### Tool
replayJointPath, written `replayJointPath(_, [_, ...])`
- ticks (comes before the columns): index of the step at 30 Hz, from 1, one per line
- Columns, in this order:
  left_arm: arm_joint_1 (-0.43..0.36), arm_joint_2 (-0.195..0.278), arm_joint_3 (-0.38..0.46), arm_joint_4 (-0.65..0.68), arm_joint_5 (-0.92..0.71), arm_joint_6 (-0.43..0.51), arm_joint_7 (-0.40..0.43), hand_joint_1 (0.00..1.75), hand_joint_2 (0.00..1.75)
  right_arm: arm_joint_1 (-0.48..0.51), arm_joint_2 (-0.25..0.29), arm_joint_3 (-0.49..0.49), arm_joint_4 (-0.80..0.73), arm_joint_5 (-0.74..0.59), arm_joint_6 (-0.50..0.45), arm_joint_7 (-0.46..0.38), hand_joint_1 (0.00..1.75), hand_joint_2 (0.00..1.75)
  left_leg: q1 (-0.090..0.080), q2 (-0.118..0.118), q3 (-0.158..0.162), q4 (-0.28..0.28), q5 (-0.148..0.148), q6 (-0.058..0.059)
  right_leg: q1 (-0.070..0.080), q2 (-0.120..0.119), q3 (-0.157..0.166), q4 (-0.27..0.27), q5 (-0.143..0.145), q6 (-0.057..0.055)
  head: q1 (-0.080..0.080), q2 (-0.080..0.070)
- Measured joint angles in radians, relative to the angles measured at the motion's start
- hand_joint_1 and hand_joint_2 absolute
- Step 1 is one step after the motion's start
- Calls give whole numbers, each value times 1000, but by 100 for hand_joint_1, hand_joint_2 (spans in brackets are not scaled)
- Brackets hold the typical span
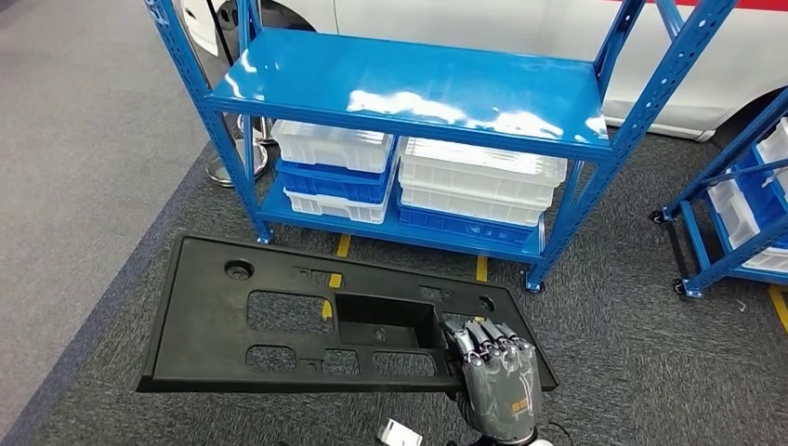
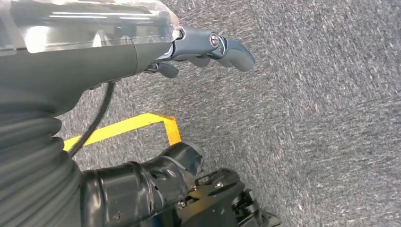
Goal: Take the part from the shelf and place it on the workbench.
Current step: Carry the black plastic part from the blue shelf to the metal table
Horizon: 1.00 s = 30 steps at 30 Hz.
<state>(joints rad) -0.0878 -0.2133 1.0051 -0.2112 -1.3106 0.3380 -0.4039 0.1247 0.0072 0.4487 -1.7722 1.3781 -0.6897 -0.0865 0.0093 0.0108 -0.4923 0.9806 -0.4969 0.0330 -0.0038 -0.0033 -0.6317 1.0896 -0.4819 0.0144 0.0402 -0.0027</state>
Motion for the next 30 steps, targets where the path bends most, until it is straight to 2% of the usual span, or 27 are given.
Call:
replayJointPath(2, [0,0,0,0,0,0,0,0,175,4,0,-3,-1,-21,0,-15,175,175,0,2,-12,2,9,7,-4,1,-50,123,-75,7,0,0])
replayJointPath(3, [0,0,1,0,1,0,0,0,175,7,0,-6,-1,-36,0,-27,175,175,0,2,-19,4,12,7,-6,1,-72,183,-102,11,0,0])
replayJointPath(4, [1,0,1,0,2,0,0,0,175,11,0,-9,-1,-50,0,-38,175,175,0,3,-24,8,14,7,-8,1,-82,216,-110,13,0,0])
replayJointPath(5, [1,-1,1,0,3,-1,0,0,175,15,0,-13,-1,-62,0,-48,175,175,0,6,-28,11,14,6,-10,1,-74,213,-99,14,0,0])
replayJointPath(6, [2,-1,2,0,4,-1,0,0,175,18,1,-17,-1,-71,0,-57,175,175,0,9,-30,15,13,5,-12,-3,-46,168,-70,15,0,0])
replayJointPath(8, [2,-1,2,0,5,-2,0,0,175,22,2,-25,-3,-84,0,-70,175,175,-2,17,-32,25,8,-3,-9,-34,27,32,-19,11,0,0])
replayJointPath(9, [2,-1,2,0,6,-3,0,0,175,23,4,-28,-5,-88,0,-74,175,175,-5,21,-34,30,5,-8,-6,-49,49,-17,-7,5,0,0])
replayJointPath(10, [3,-1,3,0,6,-3,0,0,175,24,6,-29,-7,-90,0,-76,175,175,-7,28,-36,34,3,-14,-2,-60,56,-40,-6,-1,0,0])
replayJointPath(11, [4,-1,4,0,6,-3,0,0,175,25,8,-31,-8,-92,0,-78,175,175,-10,36,-38,35,1,-19,2,-60,54,-43,-8,-7,-1,0])
replayJointPath(13, [3,-1,5,0,6,-3,0,0,175,30,12,-35,-10,-93,0,-79,175,175,-8,49,-38,39,-4,-28,1,-40,49,-45,-3,-20,-1,0])
replayJointPath(15, [1,-1,6,0,6,-3,0,0,175,32,17,-41,-12,-94,0,-82,175,175,-5,35,-54,82,-40,-37,-2,-24,47,-50,4,-34,-1,0])
replayJointPath(18, [3,-1,9,0,7,-3,0,0,175,39,29,-51,-14,-104,0,-98,175,175,-3,4,-134,260,-132,-42,0,2,40,-50,9,-44,-1,0])
replayJointPath(19, [4,-1,10,0,8,-2,0,0,175,44,33,-59,-16,-109,0,-107,175,175,-3,1,-154,303,-143,-41,1,11,39,-50,10,-45,-1,0])
replayJointPath(20, [5,-1,10,0,8,-2,0,0,175,52,37,-69,-19,-114,0,-116,175,175,-3,-1,-158,312,-133,-39,3,22,38,-49,10,-46,-1,0])
replayJointPath(21, [5,-1,11,0,9,-1,0,0,175,59,42,-81,-23,-119,0,-126,175,175,-3,-4,-144,282,-105,-36,4,32,38,-47,11,-46,-1,0])
replayJointPath(22, [6,-1,12,0,9,0,0,0,175,66,48,-95,-29,-123,0,-135,175,175,-3,-14,-116,220,-65,-30,5,43,39,-45,11,-46,-1,0])
replayJointPath(24, [7,0,16,0,10,1,0,0,175,78,61,-123,-43,-134,-1,-152,175,175,-4,-58,-62,97,-12,-18,4,63,34,-41,13,-41,-1,0])
replayJointPath(25, [7,0,18,0,10,2,0,0,175,83,67,-137,-50,-138,-1,-160,175,175,-5,-76,-48,62,-3,-15,2,72,29,-39,16,-36,-1,0])
replayJointPath(26, [6,1,19,0,10,3,-1,0,175,89,74,-151,-56,-143,-1,-169,175,175,-7,-85,-44,49,-5,-14,-1,81,23,-39,19,-30,-1,0])
replayJointPath(28, [6,1,20,0,11,5,-1,0,175,106,88,-181,-72,-152,-1,-190,175,175,-6,-68,-42,35,1,-11,-5,97,17,-41,26,-17,-2,0])
replayJointPath(29, [7,0,20,0,11,6,-1,0,175,115,94,-196,-80,-158,-1,-202,175,175,-3,-57,-39,27,6,-7,-3,90,14,-35,21,-12,-1,0])
replayJointPath(30, [7,0,21,0,11,7,-1,0,175,121,100,-212,-88,-164,-1,-214,175,175,0,-46,-37,20,11,-2,-2,75,4,-13,5,-8,0,0])
